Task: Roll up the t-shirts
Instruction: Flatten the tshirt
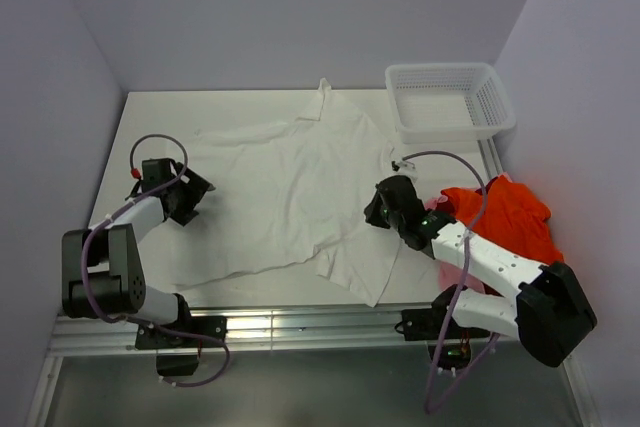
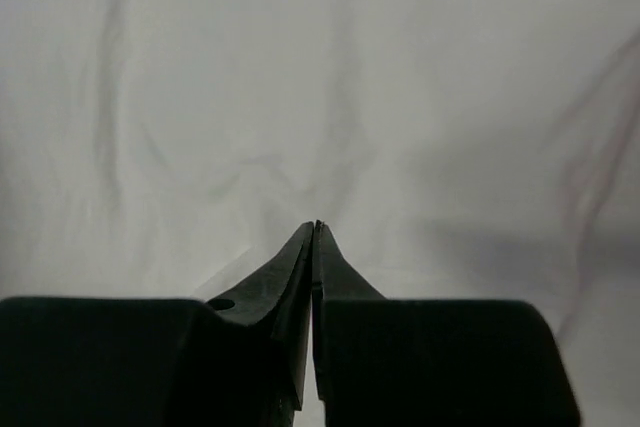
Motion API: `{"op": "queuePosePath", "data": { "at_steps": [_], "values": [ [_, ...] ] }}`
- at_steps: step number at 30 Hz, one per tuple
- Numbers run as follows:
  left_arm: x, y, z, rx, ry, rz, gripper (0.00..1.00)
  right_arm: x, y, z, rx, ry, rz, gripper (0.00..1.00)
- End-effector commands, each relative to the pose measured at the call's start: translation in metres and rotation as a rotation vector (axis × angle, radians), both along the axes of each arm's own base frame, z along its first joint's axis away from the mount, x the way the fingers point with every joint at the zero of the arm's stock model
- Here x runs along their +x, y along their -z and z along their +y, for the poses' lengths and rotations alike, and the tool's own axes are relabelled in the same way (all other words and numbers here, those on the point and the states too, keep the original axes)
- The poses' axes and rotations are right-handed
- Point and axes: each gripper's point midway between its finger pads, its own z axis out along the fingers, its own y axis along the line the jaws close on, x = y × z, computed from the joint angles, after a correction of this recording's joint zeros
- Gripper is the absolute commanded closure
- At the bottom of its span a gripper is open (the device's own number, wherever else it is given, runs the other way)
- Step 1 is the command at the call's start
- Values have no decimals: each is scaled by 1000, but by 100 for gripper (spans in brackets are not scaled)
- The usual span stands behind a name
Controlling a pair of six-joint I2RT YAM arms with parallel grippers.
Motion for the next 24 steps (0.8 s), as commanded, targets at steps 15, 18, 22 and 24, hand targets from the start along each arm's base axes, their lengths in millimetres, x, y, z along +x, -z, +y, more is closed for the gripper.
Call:
{"op": "queuePosePath", "data": {
  "at_steps": [15,18,22,24],
  "values": [
    [59,21,31,128,-49,13,12,36,56,-89,-183,370,184,100],
    [64,21,35,129,-53,17,12,39,57,-93,-208,403,205,100],
    [67,20,37,132,-53,14,12,43,52,-101,-212,447,183,100],
    [68,20,40,136,-54,17,12,43,53,-105,-220,464,188,100]
  ]
}}
